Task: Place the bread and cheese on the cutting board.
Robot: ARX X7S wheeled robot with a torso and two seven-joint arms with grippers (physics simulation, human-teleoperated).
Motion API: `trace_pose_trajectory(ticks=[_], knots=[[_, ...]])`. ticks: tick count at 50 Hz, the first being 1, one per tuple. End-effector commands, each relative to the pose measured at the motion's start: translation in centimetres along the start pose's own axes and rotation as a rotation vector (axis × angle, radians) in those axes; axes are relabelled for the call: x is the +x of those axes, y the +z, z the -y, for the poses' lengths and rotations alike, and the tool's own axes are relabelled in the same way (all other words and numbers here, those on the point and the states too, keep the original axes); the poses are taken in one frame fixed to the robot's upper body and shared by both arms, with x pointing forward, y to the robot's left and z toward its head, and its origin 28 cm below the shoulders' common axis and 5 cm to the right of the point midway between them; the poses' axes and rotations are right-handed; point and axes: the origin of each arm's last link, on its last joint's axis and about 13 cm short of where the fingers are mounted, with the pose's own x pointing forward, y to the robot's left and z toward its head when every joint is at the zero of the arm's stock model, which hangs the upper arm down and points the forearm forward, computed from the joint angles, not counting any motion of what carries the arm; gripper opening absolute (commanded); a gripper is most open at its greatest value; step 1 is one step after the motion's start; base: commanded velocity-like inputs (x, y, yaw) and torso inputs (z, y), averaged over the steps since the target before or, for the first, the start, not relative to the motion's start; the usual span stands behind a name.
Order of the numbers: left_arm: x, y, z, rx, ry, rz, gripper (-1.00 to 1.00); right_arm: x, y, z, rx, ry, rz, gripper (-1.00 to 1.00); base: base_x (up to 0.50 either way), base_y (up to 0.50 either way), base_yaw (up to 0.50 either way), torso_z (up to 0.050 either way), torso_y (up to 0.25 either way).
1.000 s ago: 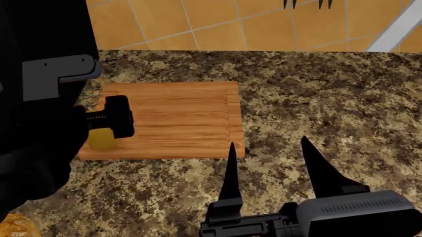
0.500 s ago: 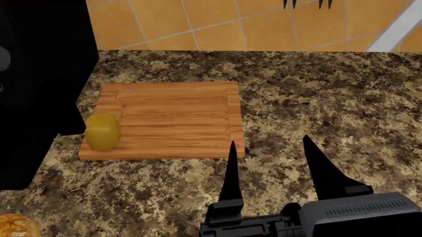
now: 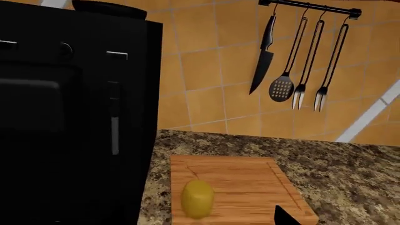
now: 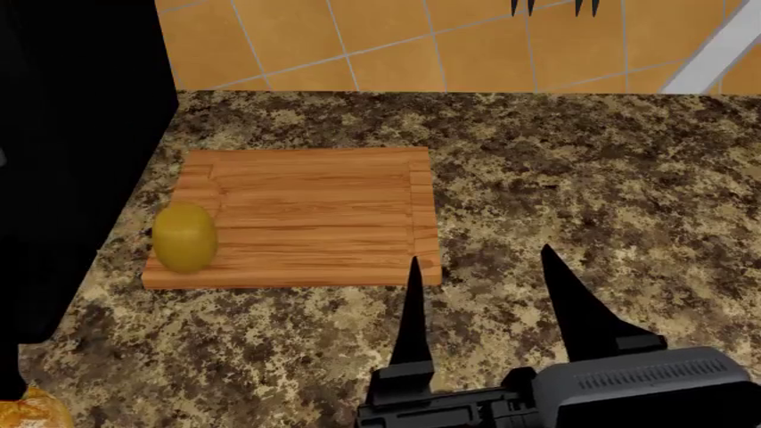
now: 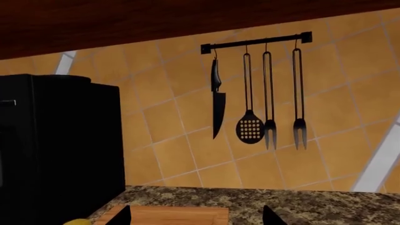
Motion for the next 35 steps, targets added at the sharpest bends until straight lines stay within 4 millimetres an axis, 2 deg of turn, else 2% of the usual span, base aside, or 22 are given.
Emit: trace_pose_trajectory(ticks=[1,8,12,25,35], knots=[[-2.8,0.0,-0.3,0.007,-0.014,-0.073,1.00,0.1,-0.2,-0.1,0.000,0.005,-0.007,1.00,0.00,0.00,0.00,0.000,0.000],[-3.6,0.7,-0.3,-0.035,-0.043,-0.153,1.00,0.1,-0.3,0.0,0.003,0.005,-0.011,1.00,0.00,0.00,0.00,0.000,0.000],[-3.3,0.6,-0.5,-0.029,-0.036,-0.203,1.00,0.1,-0.3,-0.1,0.003,0.005,-0.011,1.00,0.00,0.00,0.00,0.000,0.000],[-3.8,-0.7,-1.0,0.007,0.038,-0.283,1.00,0.2,-0.5,-0.2,-0.001,0.010,-0.017,1.00,0.00,0.00,0.00,0.000,0.000],[-4.8,-2.3,-0.7,0.020,0.014,-0.355,1.00,0.2,-0.6,-0.2,0.000,0.015,-0.021,1.00,0.00,0.00,0.00,0.000,0.000]])
